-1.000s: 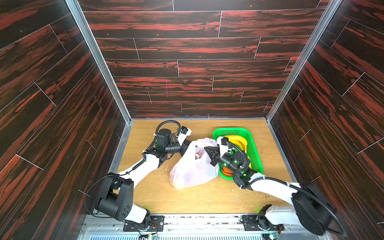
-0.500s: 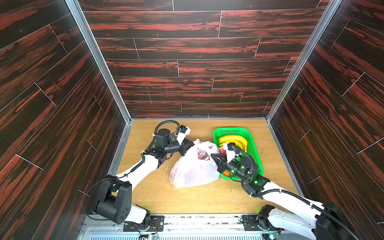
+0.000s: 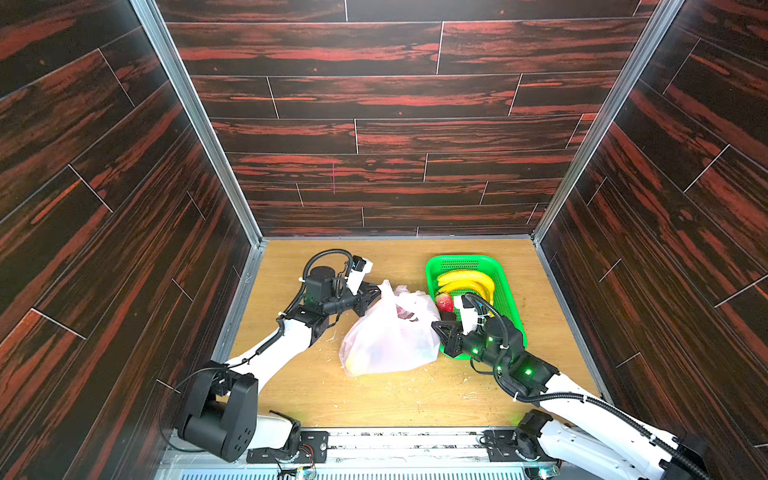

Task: Place the fake fruits into the plastic bag and tie a complex knot
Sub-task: 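Open both grippers and release the knotted pink handles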

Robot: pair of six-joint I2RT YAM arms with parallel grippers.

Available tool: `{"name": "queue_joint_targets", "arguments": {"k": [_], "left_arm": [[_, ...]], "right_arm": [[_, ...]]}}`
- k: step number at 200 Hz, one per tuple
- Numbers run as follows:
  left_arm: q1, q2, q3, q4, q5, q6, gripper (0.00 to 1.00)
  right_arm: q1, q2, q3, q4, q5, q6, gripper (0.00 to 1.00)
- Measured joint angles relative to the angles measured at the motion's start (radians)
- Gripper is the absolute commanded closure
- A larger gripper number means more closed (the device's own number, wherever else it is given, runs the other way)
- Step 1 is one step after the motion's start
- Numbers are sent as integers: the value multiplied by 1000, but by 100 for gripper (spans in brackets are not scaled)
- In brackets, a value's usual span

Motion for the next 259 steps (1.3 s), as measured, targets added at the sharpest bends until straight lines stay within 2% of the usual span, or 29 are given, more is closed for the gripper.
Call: {"name": "queue_joint_targets", "arguments": {"k": [67,135,189,259], "left_arm": [[5,-87,-93,-9,-161,-46,100],[10,-167,-158,-68,-300,-98,100],[26,-211,-208,-124,-379,-121,100],[50,-208,-214,-134,-368,-135,100]], "right_arm": [[1,-31,108,-258,162,14,100],[-14,40,183,-430,285,4,100],[-81,71,184,-474,288,-13,100],[-131,79,176,-449,221,-66,100]]}}
